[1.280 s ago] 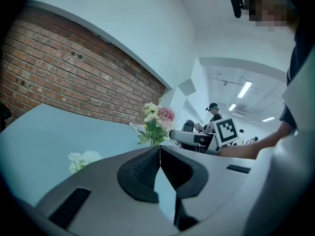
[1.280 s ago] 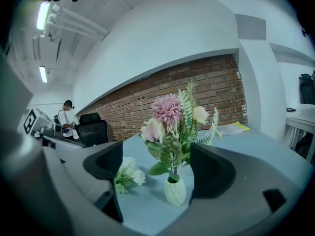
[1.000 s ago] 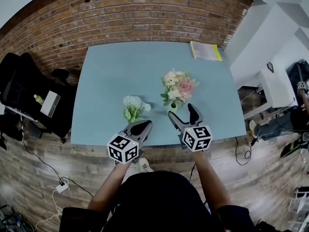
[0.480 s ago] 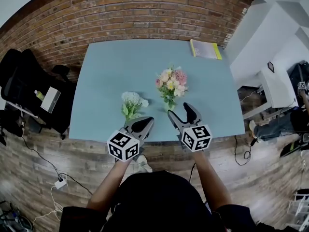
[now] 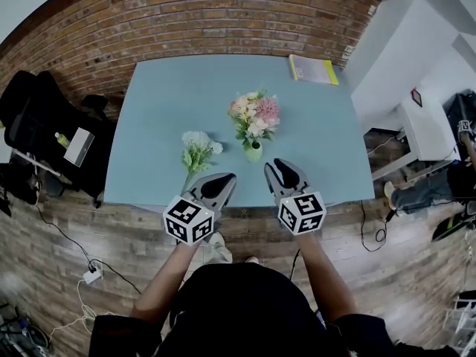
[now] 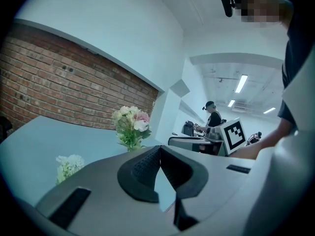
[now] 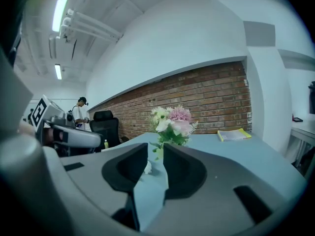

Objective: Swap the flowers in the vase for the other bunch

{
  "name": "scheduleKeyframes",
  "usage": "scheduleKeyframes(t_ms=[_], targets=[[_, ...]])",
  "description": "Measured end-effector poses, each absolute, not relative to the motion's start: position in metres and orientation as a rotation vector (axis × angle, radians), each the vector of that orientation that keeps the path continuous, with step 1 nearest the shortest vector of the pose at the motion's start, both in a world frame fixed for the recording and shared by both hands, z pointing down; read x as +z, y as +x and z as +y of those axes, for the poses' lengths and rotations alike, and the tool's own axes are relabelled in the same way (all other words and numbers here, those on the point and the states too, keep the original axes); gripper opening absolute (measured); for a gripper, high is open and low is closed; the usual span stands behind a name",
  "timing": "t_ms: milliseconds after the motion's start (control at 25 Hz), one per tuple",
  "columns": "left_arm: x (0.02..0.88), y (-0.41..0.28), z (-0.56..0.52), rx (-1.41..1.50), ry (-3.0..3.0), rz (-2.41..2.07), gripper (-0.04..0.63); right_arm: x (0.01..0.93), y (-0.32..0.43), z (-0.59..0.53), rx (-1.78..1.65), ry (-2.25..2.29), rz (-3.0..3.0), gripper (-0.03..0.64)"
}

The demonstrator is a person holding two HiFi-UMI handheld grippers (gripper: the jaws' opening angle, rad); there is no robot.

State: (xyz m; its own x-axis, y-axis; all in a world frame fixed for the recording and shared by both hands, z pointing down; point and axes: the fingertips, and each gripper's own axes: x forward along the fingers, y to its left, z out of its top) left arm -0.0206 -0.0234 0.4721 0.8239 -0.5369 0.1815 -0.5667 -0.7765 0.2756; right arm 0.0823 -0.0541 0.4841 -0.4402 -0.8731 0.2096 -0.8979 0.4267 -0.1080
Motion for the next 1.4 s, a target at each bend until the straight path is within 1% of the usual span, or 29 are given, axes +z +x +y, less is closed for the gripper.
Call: scheduleKeyframes(t_ms=[40, 200, 400, 680, 920, 1400], targets=[[0.471, -0.019, -0.02, 0.131, 2.69, -0.84, 0.009, 0.483, 0.085, -0.05, 0.31, 1.597, -2.551, 0.1], [0.468, -0.012, -0.003, 0.133, 2.692, -0.861, 0.009, 0.481, 0.096, -0.033, 0.304, 1.615, -2.55, 0.056], [0.465, -0.003, 0.021, 0.118, 2.696, -0.892, 0.009, 0.478, 0.104, -0.011, 0.295, 1.599, -2.57, 0.015], [0.465, 0.005, 0.055, 0.092, 2.682, -0.97, 0.009, 0.477, 0.11, 0.022, 0.284, 1.548, -2.616, 0.014], [0.472, 0.016, 0.083, 0.177, 2.698, -0.988, 0.009, 0.478, 0.121, 0.044, 0.311, 1.55, -2.671, 0.012], [0.454, 0.002, 0.1, 0.159, 2.72, -1.1, 0.009, 0.462, 0.105, 0.07, 0.238, 1.479, -2.705, 0.012]])
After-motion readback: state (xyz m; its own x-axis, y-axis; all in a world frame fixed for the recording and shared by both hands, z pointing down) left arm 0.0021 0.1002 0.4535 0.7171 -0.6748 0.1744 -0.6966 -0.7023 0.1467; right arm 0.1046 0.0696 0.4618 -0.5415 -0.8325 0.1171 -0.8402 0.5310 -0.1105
